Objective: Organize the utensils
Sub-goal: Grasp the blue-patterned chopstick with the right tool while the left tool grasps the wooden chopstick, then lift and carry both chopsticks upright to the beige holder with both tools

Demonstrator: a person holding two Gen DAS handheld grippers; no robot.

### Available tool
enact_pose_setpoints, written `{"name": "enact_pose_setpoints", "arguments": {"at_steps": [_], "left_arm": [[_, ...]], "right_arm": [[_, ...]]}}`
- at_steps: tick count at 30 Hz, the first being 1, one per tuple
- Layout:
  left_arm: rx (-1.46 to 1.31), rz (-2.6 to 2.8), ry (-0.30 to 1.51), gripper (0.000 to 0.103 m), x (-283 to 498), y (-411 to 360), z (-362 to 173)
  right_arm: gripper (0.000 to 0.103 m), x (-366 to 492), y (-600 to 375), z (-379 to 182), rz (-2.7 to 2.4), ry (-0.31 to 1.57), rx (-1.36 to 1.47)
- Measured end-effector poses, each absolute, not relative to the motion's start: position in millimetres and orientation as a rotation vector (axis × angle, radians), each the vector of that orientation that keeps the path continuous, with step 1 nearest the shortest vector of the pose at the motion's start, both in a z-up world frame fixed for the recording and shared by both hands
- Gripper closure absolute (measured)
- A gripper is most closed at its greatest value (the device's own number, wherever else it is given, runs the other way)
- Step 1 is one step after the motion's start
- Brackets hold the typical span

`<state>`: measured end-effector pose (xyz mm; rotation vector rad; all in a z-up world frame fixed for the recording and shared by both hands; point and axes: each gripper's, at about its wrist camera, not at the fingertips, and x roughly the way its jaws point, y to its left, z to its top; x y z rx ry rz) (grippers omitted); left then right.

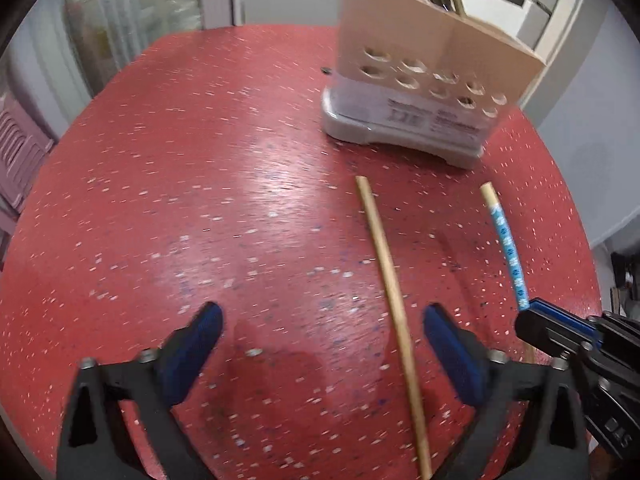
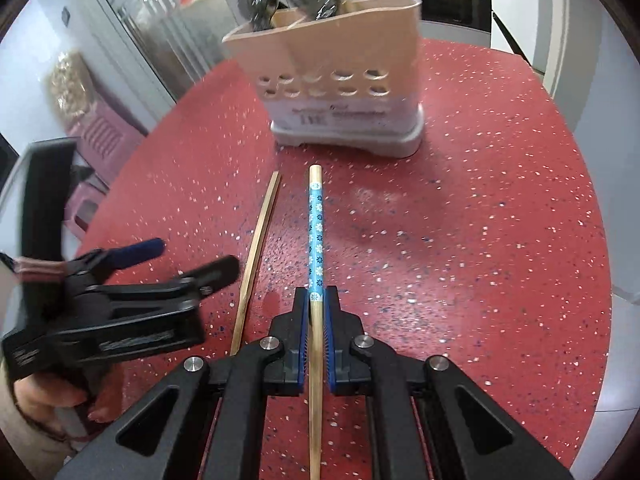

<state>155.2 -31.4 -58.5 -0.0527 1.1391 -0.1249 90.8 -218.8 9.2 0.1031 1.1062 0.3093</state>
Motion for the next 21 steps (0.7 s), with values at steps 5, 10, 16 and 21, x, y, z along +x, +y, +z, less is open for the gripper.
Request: {"name": "enact_pose_setpoints", "arguments": {"at_steps": [5,10,16,21], "left_arm": [[-0.018,-0.128,1.209,0.001,171,-48,-65],[0.097,-0.162,1.248,0.013,180,-73,-65],[0.12,-0.247,1.244,0.072,185,-92,-57],[-0.032,-0.275,1.131,0.072,171,-78,-47]], "right_arm": [[0.095,93,-233,15,0.321,1.082,0.158],[0.095,95,-246,17,0.327,1.061,0.191],[0.095,94,-252,25,0.345,1.036,0.215],[0.095,92,-257,38,0.359,0.987,0.21]]}}
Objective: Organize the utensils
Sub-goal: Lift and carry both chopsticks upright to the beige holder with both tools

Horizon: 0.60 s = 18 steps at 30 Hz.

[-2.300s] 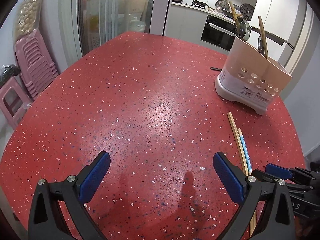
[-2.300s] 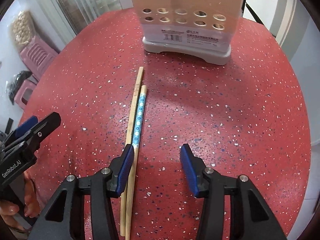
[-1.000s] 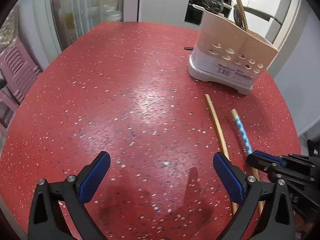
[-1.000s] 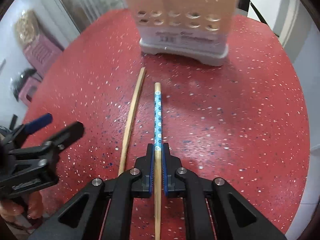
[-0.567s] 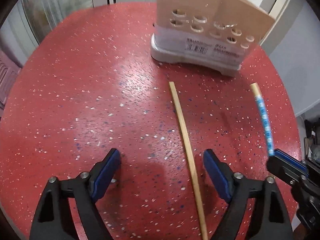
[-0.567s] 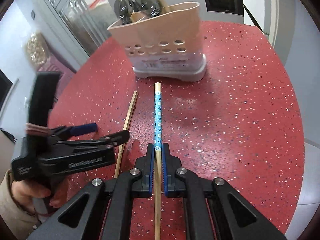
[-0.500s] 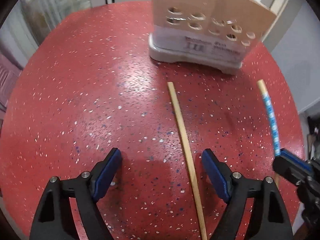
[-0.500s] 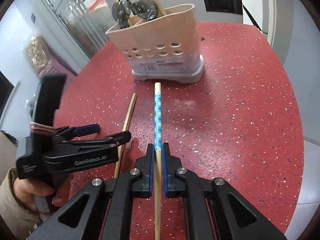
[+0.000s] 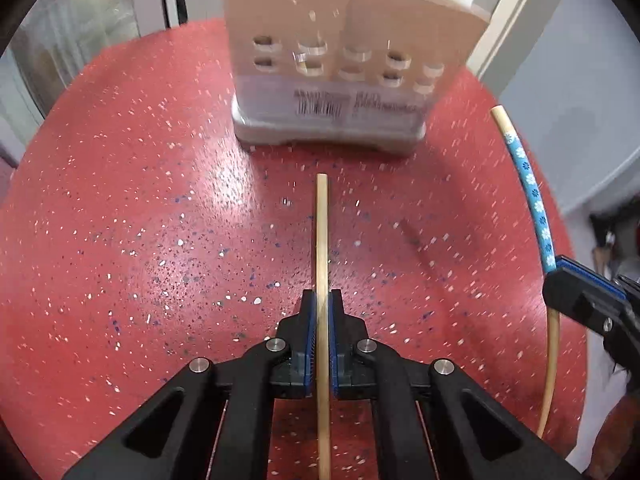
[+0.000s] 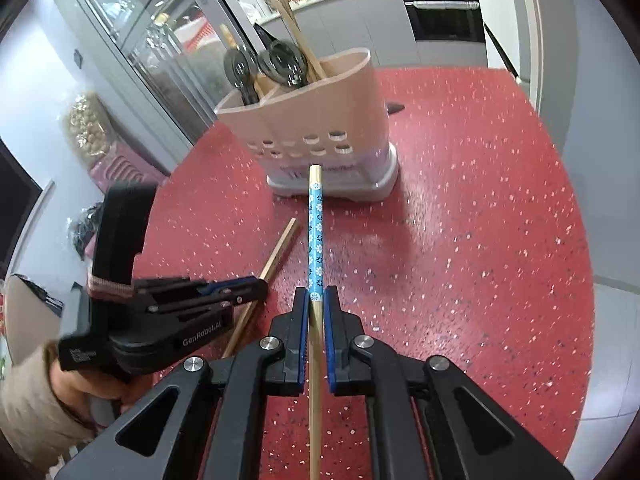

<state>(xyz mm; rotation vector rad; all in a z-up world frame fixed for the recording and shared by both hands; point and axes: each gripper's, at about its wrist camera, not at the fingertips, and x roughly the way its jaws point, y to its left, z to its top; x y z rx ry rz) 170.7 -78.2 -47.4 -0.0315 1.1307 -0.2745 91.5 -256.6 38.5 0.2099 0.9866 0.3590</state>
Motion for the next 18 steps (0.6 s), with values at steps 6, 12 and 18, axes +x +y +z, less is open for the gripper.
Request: {"name": "enact_pose_setpoints", "arguments": {"at_steps": [6,12,18], "left_arm": [[-0.106,-0.291,0.969,0.072,148,-64,-15],[-0.146,-0.288,0.824,0.072,146,-53,29],[-0.182,-0.308,0.731,0.072,163,-42,65]], "right_arm": [[0.095,95,-262,58,0.367,0.923,0.222],[0.095,106,-265,88,0.368,0.833,0.21],[0.095,124,-261,125,0.378,0.758,0.19]]}}
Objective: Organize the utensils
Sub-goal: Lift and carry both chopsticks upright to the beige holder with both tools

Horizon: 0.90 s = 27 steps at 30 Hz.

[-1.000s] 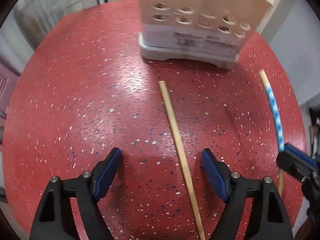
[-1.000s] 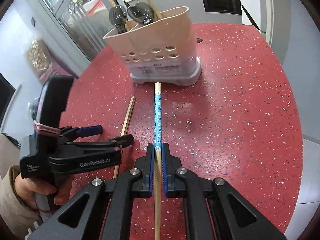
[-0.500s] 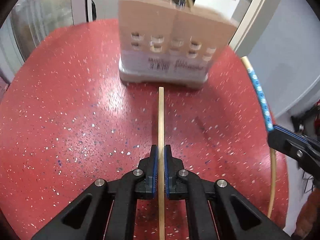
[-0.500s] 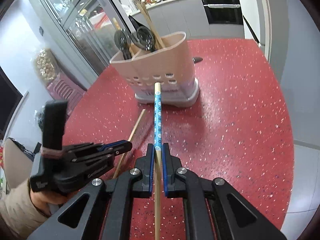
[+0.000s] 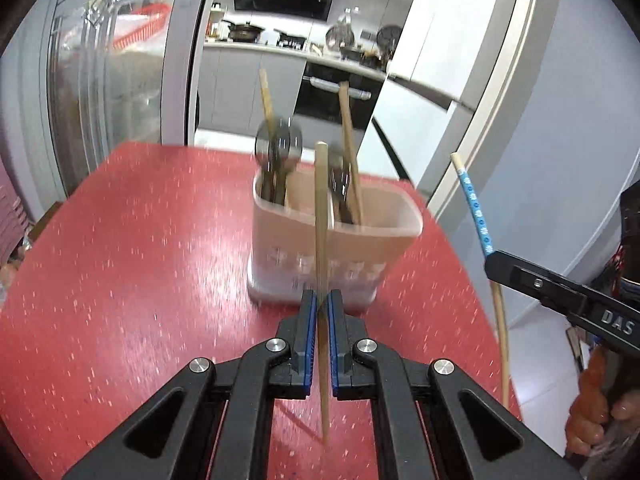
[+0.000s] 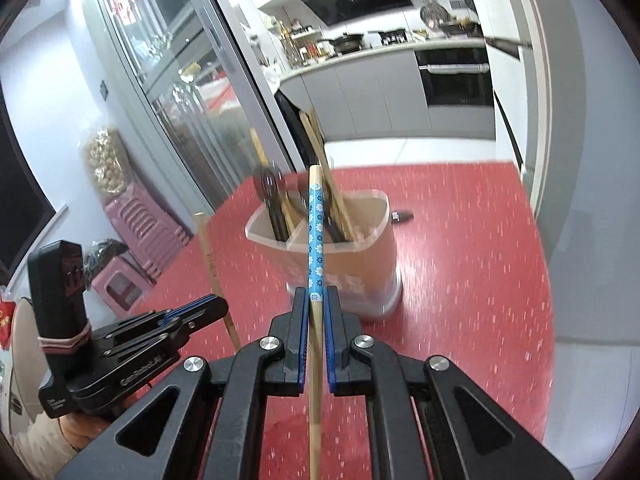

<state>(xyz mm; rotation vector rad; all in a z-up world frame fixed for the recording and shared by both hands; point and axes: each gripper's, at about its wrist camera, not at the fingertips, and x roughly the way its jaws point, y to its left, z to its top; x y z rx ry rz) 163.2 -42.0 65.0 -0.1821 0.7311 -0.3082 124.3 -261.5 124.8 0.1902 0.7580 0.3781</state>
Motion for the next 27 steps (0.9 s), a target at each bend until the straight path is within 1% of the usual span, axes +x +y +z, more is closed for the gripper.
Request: {"name": "enact_pose_setpoints", "arguments": {"at_steps": [13,18,22,27], "left_arm": [[-0.225,-0.328,0.588,0.072,185,-14,143],[-0.201,-0.301,0.526,0.072,204,-11,170],[-0.168,-0.277,0.474,0.072,220,-16,173],[-0.175,-0.275,0.475,0.072,243,-21,164]], "right_arm": [[0.095,180,-250,185,0.401,0.641,0.178],[0.095,206,-249,194,0.391,0.601,0.19],[0.095,227,-247,193,0.372,0.567,0.202],[0.095,245,-239,182,0.343,0.513,0.175]]}}
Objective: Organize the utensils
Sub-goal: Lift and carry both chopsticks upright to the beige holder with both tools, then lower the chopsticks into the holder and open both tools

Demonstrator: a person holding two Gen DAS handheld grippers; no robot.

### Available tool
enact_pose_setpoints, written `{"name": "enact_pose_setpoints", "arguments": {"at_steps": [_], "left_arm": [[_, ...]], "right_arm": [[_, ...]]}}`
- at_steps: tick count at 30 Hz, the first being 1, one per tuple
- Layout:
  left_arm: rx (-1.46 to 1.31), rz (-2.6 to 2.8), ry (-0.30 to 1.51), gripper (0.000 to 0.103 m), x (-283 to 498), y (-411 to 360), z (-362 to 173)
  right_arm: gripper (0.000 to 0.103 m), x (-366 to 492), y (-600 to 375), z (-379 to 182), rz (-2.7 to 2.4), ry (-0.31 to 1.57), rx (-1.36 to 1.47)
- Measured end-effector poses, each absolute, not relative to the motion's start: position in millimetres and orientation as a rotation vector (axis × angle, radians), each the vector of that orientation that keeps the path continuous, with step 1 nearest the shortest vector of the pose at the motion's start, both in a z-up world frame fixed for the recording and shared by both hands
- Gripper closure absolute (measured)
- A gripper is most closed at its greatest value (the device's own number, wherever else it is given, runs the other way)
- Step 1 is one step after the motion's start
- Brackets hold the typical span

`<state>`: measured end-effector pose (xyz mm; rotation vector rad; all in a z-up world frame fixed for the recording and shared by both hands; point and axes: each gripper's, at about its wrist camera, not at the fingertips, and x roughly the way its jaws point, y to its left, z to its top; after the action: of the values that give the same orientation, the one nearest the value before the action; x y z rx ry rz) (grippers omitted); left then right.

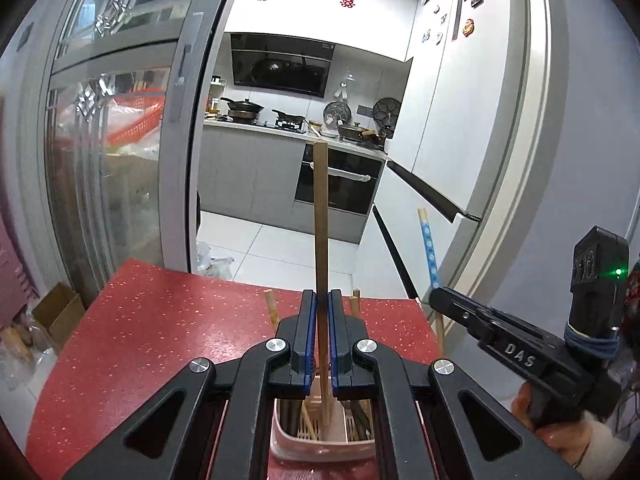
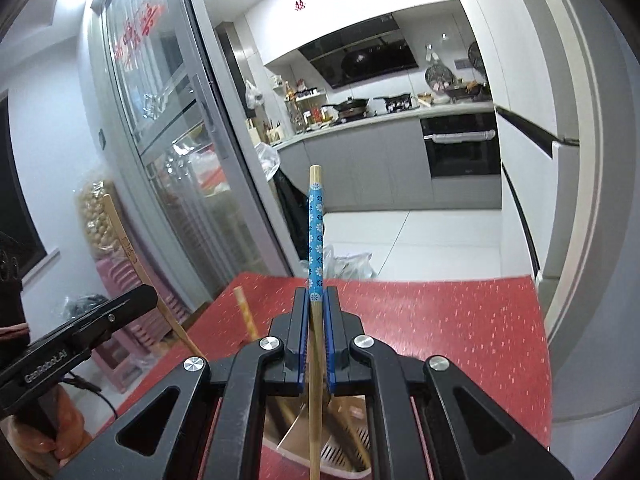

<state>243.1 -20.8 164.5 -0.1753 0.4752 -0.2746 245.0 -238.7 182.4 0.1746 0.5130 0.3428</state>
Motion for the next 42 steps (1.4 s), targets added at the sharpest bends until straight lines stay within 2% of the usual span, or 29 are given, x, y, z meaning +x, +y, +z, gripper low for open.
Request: {"name": "enact_pose_setpoints", "arguments": {"at_steps": [14,27,42], "left_arm": [[-0.152,-0.263,0.554,0.072,274,-28,124],[-0.123,-0.251,0.624,0.072,274,-41,84],[-0.092,-0.226,0.632,0.072,268,-48,77]], "right_arm": [[0.095,276,-222,151,0.294,0.412,0.061],[0.095,262,-224,114,0.279,0.455,0.027],[0.095,245,-224,107,0.28,0.508,0.014]]}}
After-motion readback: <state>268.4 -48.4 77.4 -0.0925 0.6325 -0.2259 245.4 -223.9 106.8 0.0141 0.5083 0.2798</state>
